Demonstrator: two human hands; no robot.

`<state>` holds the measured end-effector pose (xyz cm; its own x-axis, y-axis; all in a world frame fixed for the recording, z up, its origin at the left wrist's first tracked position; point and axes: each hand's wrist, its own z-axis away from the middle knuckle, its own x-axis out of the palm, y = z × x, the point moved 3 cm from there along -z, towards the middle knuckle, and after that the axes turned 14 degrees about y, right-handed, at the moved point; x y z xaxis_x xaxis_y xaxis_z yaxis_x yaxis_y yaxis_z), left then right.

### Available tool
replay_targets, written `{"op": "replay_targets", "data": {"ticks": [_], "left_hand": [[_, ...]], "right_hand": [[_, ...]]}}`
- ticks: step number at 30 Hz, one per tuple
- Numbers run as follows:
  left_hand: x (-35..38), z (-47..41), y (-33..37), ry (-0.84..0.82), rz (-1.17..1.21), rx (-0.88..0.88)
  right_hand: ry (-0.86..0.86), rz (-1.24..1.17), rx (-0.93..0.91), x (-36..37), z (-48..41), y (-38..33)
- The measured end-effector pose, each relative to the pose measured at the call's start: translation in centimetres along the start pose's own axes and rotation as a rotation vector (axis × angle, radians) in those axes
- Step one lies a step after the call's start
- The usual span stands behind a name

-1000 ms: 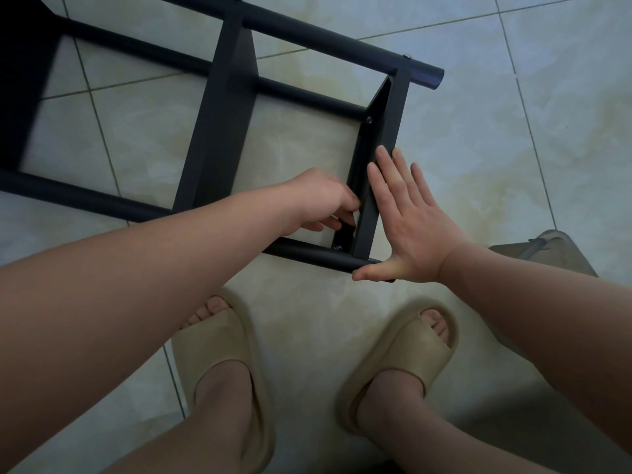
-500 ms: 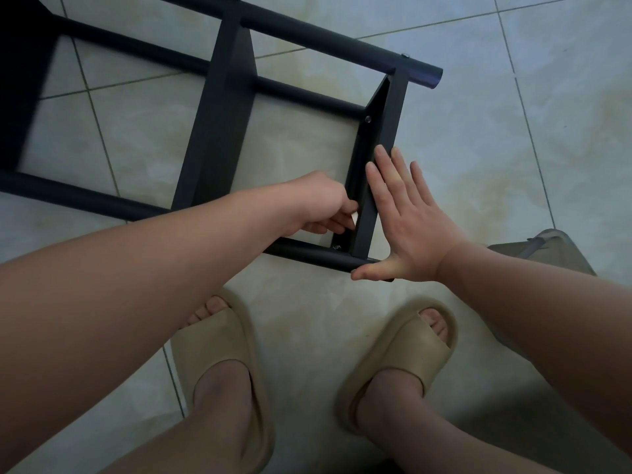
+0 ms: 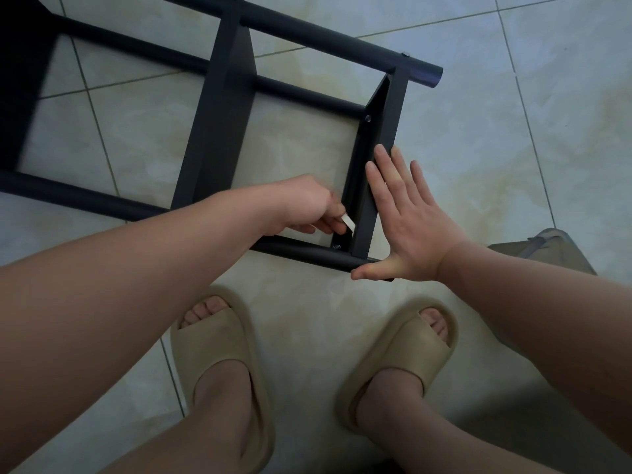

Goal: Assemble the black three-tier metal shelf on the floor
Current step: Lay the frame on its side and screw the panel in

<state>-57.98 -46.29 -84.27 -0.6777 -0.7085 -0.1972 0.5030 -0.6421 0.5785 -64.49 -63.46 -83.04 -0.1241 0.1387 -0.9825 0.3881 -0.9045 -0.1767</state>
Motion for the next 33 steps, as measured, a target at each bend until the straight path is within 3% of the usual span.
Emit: {"op": "replay_targets", "data": {"ticks": [17,33], "left_hand": [[-0.9,0.2,-1.4,-0.134,-0.205,0.159],[-0.6,0.6,-1.5,-0.135,-0.344,0.209]], "right_hand": [[-0.004,-0.001,0.006,0.1,0.0,0.0],[-0.009,-0.011,0.003,0.2,0.0,0.0]]}}
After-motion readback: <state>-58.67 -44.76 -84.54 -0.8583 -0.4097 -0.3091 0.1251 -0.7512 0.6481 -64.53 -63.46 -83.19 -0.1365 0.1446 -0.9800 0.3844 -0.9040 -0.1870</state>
